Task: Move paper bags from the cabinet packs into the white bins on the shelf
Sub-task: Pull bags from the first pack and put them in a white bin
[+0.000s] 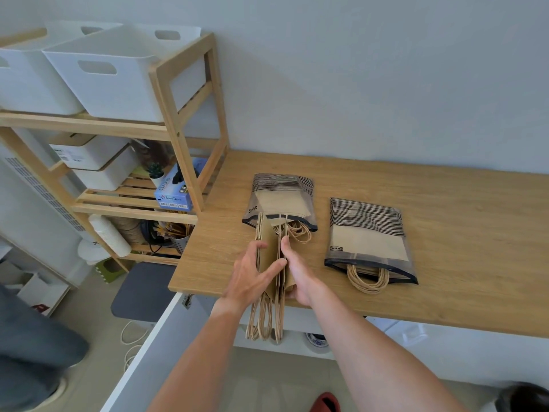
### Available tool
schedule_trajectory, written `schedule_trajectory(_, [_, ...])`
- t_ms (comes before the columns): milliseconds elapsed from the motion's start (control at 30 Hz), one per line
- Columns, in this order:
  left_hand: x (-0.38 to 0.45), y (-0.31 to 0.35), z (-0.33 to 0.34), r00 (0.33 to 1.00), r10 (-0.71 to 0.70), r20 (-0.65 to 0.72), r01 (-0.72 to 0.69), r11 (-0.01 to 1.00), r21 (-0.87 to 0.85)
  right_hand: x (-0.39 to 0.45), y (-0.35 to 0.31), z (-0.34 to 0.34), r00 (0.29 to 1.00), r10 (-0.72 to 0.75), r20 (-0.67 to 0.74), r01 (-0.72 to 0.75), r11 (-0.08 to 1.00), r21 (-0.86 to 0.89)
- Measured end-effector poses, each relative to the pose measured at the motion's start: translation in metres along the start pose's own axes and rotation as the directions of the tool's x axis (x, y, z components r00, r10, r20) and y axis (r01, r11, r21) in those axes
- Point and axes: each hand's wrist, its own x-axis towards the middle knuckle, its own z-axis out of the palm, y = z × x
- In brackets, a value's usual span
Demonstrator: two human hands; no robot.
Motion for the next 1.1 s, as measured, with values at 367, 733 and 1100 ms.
schedule_trajectory(367, [-0.001, -0.004, 0.001, 0.998, 0.028, -0.058, -0.028, 1.000, -0.010, 0.001, -0.008, -0.003, 0.998, 0.039, -0.051, -0.040, 0.999, -0.019])
schedule_trajectory(733, [0.002, -0.020, 0.008, 0.976, -0.173, 0.131, 0.191, 0.972, -0.138, 0.003, -0.011, 0.004, 0.986, -0.119, -0.119, 0.076, 0.946, -0.316])
schedule_trajectory(1100, [-0.002, -0.055, -0.029, 0.986, 0.064, 0.154, -0.098, 0.970, 0.224, 0.001, -0.036, -0.024, 0.977, 0.183, -0.107, -0.171, 0.979, 0.115])
